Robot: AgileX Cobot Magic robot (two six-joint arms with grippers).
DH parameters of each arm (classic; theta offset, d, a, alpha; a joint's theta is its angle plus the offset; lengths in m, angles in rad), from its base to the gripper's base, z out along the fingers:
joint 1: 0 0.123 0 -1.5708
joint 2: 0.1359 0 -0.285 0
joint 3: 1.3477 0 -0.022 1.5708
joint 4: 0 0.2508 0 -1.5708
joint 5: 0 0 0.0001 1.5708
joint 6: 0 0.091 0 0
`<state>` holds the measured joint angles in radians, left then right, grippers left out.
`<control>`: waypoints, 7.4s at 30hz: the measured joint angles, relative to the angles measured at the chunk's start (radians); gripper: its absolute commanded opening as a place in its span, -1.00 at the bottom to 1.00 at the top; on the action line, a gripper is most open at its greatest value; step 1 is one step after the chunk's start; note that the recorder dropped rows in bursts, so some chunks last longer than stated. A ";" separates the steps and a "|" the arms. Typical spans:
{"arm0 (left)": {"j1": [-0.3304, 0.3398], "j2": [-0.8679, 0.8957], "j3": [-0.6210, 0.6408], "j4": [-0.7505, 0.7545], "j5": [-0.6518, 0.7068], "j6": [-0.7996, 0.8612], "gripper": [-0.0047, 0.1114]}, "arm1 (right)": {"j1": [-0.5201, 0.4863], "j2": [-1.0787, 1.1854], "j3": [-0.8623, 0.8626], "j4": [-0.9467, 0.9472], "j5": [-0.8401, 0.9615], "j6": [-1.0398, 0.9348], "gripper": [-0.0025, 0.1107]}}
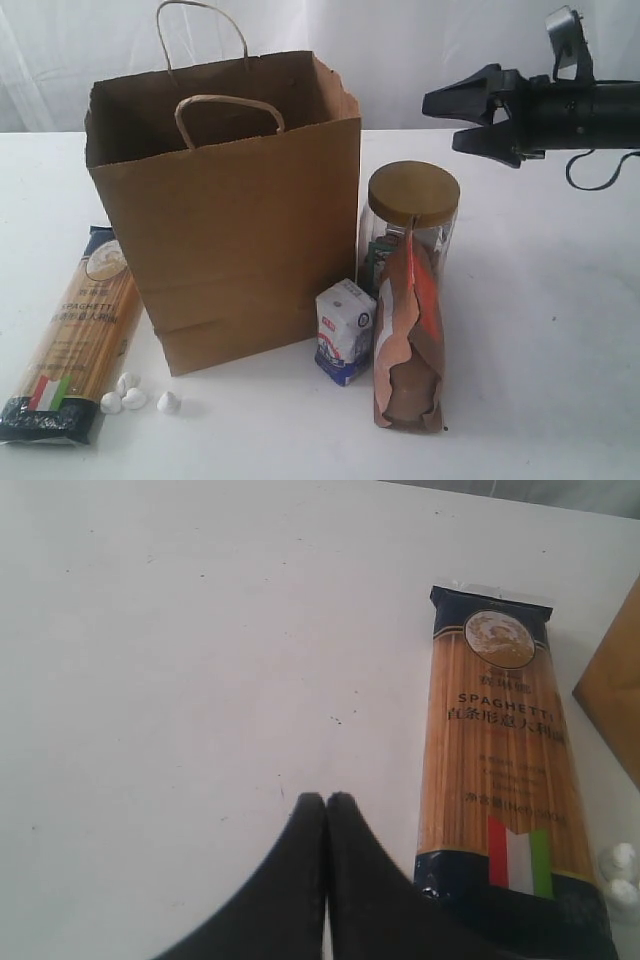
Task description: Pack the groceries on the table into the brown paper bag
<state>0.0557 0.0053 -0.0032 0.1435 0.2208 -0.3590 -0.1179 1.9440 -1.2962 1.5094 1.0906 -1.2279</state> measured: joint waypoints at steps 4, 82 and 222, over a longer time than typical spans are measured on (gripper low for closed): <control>0.000 0.000 0.000 0.000 0.000 0.000 -0.92 | 0.049 0.000 -0.006 -0.019 -0.061 -0.013 0.26; 0.000 0.000 0.000 0.002 0.000 0.000 -0.92 | 0.377 -0.208 -0.009 -1.498 -0.331 0.907 -0.96; 0.000 0.000 0.000 0.002 -0.014 0.000 -0.92 | 0.041 -0.346 0.715 0.035 -0.629 -0.889 0.88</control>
<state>0.0557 0.0053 -0.0032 0.1458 0.2070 -0.3590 -0.0765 1.5977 -0.5817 1.5445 0.4616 -2.1166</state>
